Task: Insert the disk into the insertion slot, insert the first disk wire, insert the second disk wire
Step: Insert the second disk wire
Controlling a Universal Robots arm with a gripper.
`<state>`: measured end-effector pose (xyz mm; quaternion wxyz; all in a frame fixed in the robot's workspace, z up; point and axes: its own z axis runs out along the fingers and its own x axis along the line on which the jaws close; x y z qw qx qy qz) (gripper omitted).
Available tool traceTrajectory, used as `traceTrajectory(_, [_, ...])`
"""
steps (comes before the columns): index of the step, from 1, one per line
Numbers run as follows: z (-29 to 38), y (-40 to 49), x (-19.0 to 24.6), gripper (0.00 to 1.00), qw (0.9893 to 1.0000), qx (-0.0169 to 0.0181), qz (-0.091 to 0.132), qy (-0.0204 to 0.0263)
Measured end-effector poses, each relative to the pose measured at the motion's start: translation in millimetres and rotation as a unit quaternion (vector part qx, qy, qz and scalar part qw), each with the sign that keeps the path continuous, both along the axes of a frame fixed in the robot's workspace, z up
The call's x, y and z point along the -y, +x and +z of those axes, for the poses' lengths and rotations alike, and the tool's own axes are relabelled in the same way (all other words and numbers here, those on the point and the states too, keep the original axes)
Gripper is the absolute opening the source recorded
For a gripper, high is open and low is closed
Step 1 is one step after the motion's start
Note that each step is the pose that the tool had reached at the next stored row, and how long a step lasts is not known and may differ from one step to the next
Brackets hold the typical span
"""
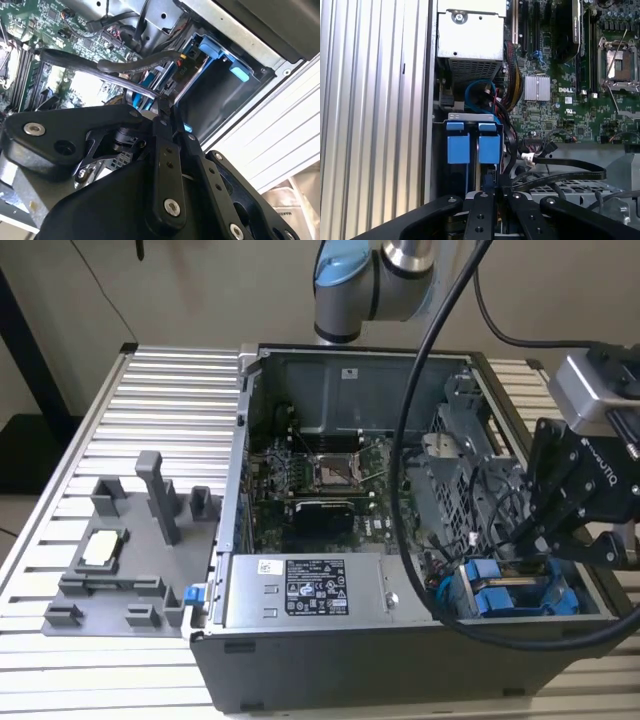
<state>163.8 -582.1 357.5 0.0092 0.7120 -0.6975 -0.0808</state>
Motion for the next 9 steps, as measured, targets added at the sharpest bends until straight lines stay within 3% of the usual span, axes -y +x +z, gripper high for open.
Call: traceTrajectory(9, [-9.2, 3.8, 3.0, 0.16, 0.9999, 0.0, -0.001, 0.0133])
